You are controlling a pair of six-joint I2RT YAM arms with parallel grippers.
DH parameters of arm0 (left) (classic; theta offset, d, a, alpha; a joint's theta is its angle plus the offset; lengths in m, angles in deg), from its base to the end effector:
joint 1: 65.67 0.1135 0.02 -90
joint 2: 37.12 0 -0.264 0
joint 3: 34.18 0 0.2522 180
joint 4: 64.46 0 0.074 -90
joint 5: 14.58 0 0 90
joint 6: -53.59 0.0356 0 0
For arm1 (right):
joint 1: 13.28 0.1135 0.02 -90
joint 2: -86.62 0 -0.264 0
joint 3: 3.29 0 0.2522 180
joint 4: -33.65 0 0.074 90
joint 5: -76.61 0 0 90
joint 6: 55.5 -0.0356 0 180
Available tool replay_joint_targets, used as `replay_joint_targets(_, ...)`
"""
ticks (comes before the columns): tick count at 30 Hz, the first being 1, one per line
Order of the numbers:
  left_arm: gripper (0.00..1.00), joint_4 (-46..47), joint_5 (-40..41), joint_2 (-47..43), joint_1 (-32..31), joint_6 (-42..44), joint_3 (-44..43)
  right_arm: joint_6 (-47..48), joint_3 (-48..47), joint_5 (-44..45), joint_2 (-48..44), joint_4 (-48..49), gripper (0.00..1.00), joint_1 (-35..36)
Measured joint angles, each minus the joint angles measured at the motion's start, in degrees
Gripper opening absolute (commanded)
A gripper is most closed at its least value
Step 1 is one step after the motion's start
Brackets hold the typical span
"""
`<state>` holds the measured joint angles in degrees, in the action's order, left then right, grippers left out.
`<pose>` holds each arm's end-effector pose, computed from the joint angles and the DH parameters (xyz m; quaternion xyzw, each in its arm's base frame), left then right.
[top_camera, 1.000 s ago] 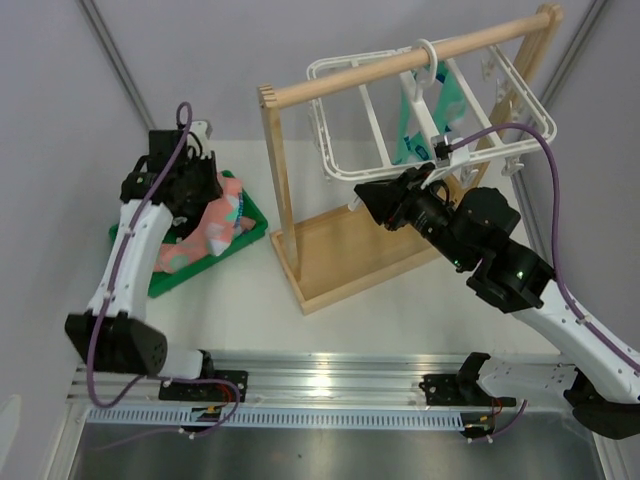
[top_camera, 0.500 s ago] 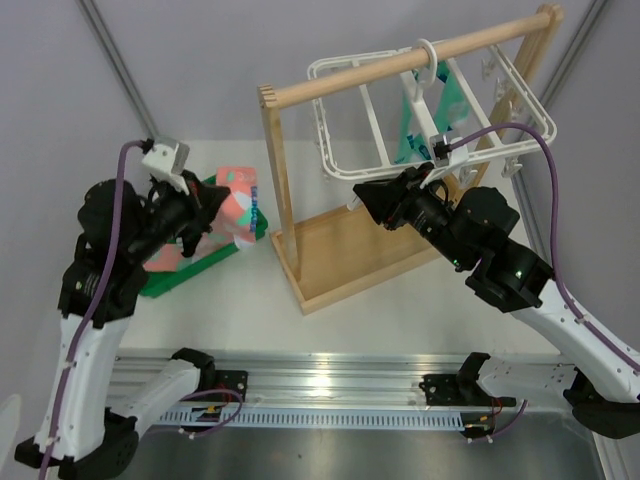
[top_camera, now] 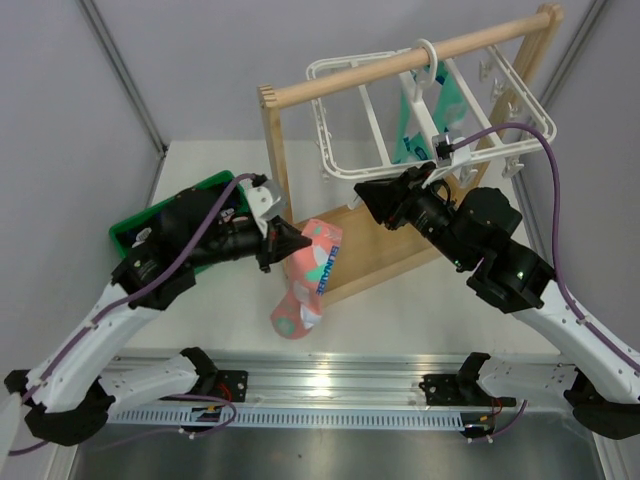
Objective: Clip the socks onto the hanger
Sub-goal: Pick up the sock from the bin, then clamp the sock onto the hanger.
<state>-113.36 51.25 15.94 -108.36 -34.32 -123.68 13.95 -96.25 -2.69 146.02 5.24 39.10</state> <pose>0.1138 -0.1248 0.4513 0.4116 0.6550 -0.3655 0.5177 0.1300 0.1578 0.4899 -0.1180 0.6648 0.3862 0.6284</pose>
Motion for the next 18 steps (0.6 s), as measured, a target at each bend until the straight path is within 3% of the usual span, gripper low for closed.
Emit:
replay_joint_targets(8,0.01,7.67,3.43,7.23,-1.44,5.64,2.27,-0.85,0.00,-0.81,0.02,-0.02,0.00,0.00)
replay_joint_targets(18,0.01,14.69,-2.40,7.61,-1.44,13.70,2.89,1.03,0.00,-4.17,-0.04,0.68,0.00,-0.11)
